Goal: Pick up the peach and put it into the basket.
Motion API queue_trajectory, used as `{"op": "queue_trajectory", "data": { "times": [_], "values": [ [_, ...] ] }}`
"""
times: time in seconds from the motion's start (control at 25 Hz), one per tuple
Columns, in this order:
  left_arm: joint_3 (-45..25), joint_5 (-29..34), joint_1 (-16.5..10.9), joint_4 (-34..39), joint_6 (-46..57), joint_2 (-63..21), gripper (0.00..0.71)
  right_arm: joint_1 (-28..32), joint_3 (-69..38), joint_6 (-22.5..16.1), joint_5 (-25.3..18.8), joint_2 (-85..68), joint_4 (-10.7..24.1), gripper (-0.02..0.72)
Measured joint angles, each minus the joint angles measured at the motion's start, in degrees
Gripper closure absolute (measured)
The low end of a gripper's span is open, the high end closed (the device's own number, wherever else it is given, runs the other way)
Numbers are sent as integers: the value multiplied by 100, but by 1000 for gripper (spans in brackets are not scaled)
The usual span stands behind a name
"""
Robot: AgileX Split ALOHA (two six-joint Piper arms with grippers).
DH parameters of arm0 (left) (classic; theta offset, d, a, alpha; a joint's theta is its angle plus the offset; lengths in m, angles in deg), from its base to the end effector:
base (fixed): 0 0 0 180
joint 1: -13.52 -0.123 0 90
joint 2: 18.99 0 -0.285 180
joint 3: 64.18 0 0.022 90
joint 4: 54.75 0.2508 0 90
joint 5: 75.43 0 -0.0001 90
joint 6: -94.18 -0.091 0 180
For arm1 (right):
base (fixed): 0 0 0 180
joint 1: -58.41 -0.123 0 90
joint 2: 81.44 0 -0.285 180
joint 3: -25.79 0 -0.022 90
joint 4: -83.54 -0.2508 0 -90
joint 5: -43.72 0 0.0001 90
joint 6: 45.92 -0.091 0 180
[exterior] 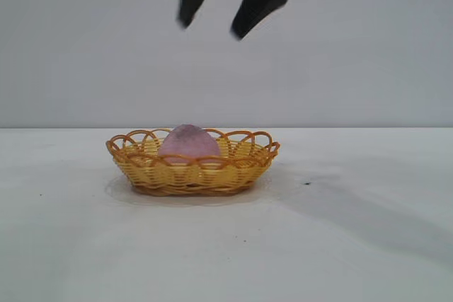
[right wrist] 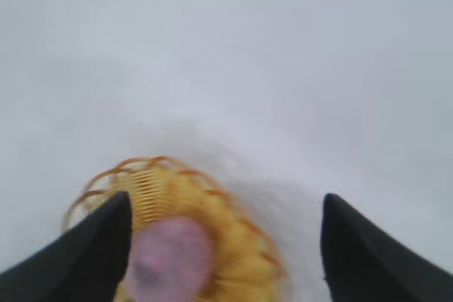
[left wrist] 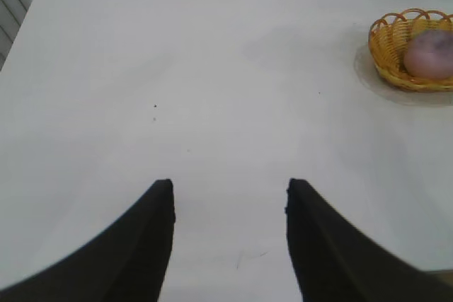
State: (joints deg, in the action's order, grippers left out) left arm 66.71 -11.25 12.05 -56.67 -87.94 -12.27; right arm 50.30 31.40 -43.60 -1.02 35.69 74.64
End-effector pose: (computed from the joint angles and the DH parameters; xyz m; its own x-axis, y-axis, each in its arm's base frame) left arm -0.0091 -0.0030 0.2699 -0.4997 0.0096 -0.8662 0.0117 0.9999 0.0043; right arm 0.4027 0.0674 0.2225 -0.9145 -0.0598 -0.4001 -0.1203 0.9845 0.1278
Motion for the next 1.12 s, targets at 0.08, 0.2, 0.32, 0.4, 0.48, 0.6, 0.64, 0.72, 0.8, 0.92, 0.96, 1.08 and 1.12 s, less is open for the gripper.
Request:
{"op": "queue_trajectory", "data": {
  "times": [0.08, 0.2, 0.32, 0.4, 0.48, 0.6, 0.64, 0.72, 0.8, 0.92, 0.96, 1.08, 1.12],
  "values": [
    [0, 0, 0, 0, 0, 0, 391, 337, -240, -90, -13, 8, 46, 234],
    [0, 0, 0, 0, -10, 0, 391, 604, -378, -144, -77, -3, 46, 234],
    [0, 0, 0, 0, -10, 0, 391, 614, -399, -144, -193, -277, 46, 234],
    [0, 0, 0, 0, -10, 0, 391, 603, -507, -144, -236, -690, 46, 234],
    [0, 0, 0, 0, -10, 0, 391, 603, -940, -144, -222, -1282, 69, 234],
    [0, 0, 0, 0, -10, 0, 391, 603, -2201, -144, 44, -2463, 180, 234],
    [0, 0, 0, 0, -10, 0, 391, 603, -2655, -144, 78, -2791, 197, 234],
    [0, 0, 0, 0, -10, 0, 391, 603, -3255, -144, -118, -3519, 207, 234],
    [0, 0, 0, 0, -10, 0, 391, 603, -3609, -144, -511, -4114, 211, 234],
    [0, 0, 0, 0, -10, 0, 391, 603, -3877, -133, -1232, -5005, 220, 234],
    [0, 0, 0, 0, -10, 0, 391, 603, -3936, -133, -1497, -5329, 220, 234],
    [0, 0, 0, 0, -10, 0, 391, 603, -4056, -244, -2185, -6180, 270, 234],
    [0, 0, 0, 0, -10, 0, 391, 603, -4107, -307, -2360, -6446, 269, 234]
  ]
}}
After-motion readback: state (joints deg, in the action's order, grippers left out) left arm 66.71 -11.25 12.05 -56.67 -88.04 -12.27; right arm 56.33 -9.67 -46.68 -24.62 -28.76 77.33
